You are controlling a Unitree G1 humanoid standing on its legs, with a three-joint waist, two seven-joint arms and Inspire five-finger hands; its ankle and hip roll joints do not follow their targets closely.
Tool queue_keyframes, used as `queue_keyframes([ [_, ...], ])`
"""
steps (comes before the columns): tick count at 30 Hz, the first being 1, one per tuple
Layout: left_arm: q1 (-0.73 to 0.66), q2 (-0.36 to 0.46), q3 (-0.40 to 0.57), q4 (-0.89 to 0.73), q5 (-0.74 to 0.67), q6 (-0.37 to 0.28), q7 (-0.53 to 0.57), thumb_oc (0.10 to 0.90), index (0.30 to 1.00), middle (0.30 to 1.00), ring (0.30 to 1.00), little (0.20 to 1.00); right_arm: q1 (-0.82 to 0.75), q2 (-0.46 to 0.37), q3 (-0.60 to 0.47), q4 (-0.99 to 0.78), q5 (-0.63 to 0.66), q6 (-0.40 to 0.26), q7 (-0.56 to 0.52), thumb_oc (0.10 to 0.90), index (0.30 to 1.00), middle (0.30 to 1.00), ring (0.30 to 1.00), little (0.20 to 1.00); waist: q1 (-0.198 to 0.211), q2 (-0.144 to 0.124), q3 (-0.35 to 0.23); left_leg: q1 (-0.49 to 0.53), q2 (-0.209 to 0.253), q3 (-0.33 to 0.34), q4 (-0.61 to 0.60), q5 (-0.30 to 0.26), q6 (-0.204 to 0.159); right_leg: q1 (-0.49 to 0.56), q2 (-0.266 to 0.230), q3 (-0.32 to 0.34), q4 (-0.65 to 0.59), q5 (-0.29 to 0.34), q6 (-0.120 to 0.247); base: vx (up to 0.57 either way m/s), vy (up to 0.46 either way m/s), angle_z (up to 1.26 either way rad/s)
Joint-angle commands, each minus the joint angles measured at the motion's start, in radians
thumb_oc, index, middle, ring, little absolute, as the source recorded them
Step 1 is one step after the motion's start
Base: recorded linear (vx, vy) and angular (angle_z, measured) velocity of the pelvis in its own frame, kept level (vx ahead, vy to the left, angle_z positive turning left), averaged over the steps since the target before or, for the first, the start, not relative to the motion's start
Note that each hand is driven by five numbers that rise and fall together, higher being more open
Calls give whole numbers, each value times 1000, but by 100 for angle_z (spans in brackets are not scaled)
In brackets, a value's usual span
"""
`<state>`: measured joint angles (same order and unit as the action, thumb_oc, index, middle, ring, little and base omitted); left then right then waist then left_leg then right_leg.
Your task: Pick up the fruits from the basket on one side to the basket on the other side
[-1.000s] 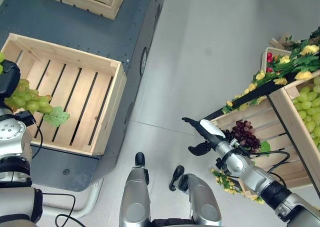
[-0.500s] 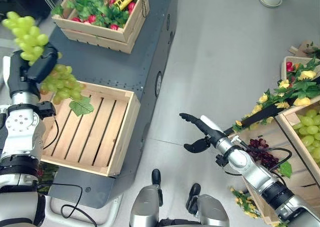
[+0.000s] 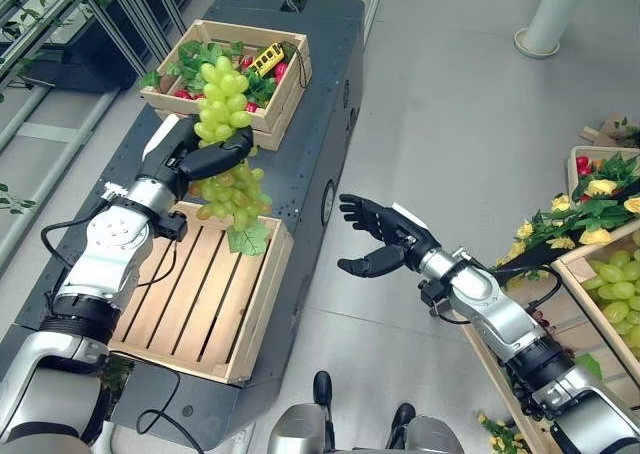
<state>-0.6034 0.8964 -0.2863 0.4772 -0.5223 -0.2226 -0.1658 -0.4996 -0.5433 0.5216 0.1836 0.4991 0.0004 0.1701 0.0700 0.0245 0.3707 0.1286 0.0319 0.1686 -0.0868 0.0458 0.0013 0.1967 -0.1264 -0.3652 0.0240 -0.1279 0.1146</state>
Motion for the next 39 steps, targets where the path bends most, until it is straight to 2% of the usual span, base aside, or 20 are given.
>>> queue_keyframes([
  [1,-195,-26,-25,65,-12,-77,5,400,300,300,300,300,-106,41,-9,14,146,-9,33,800,900,900,900,900,-6,16,-253,-59,-6,-55,0,-42,-75,-32,29,-3,-111,93,-48,-103,-87,-10],
  [4,-233,-51,-54,73,-19,-86,-12,400,300,300,300,300,-157,47,-10,24,185,12,34,800,900,900,900,900,-10,10,-259,-60,-4,-58,0,-41,-76,-30,32,-2,-111,92,-51,-54,-52,-9],
  [8,-292,-101,-103,90,-25,-90,-23,400,300,300,300,300,-224,75,3,60,236,70,25,800,900,900,900,900,-22,3,-283,-50,-3,-55,0,-45,-70,-27,33,5,-111,90,-57,-20,-38,-2],
  [11,-310,-117,-121,89,-32,-89,-25,400,300,300,300,300,-237,88,8,77,268,84,25,800,900,900,900,900,-24,2,-291,-42,-2,-51,0,-50,-68,-22,33,7,-111,88,-57,0,-20,-1],
  [14,-346,-152,-145,91,-39,-77,-18,400,300,300,300,300,-262,126,12,99,337,106,15,800,900,900,900,900,-28,-1,-296,-32,-2,-49,0,-56,-66,-15,34,11,-111,87,-58,-4,-18,-2],
  [19,-385,-197,-173,100,-62,-93,-21,400,300,300,300,300,-296,180,25,137,433,136,22,800,900,900,900,900,-29,1,-301,-22,-2,-50,0,-62,-64,-11,34,14,-111,83,-59,-3,-4,-1],
  [28,-423,-258,-229,96,-28,-91,-12,400,300,300,300,300,-355,233,25,165,513,108,-13,800,900,900,900,900,-25,-4,-309,-12,-1,-57,0,-68,-60,-1,38,12,-111,76,-63,0,0,0],
  [34,-432,-275,-259,120,-25,-76,-44,400,300,300,300,300,-401,247,24,157,535,83,-61,800,900,900,900,900,-24,-5,-314,-7,-1,-59,0,-69,-57,1,39,15,-111,78,-63,0,0,0],
  [39,-422,-288,-273,129,-20,-54,-86,400,300,300,300,300,-430,258,14,159,531,38,-98,800,900,900,900,900,-21,-5,-315,-2,0,-59,0,-69,-54,4,39,17,-111,79,-64,0,0,0],
])
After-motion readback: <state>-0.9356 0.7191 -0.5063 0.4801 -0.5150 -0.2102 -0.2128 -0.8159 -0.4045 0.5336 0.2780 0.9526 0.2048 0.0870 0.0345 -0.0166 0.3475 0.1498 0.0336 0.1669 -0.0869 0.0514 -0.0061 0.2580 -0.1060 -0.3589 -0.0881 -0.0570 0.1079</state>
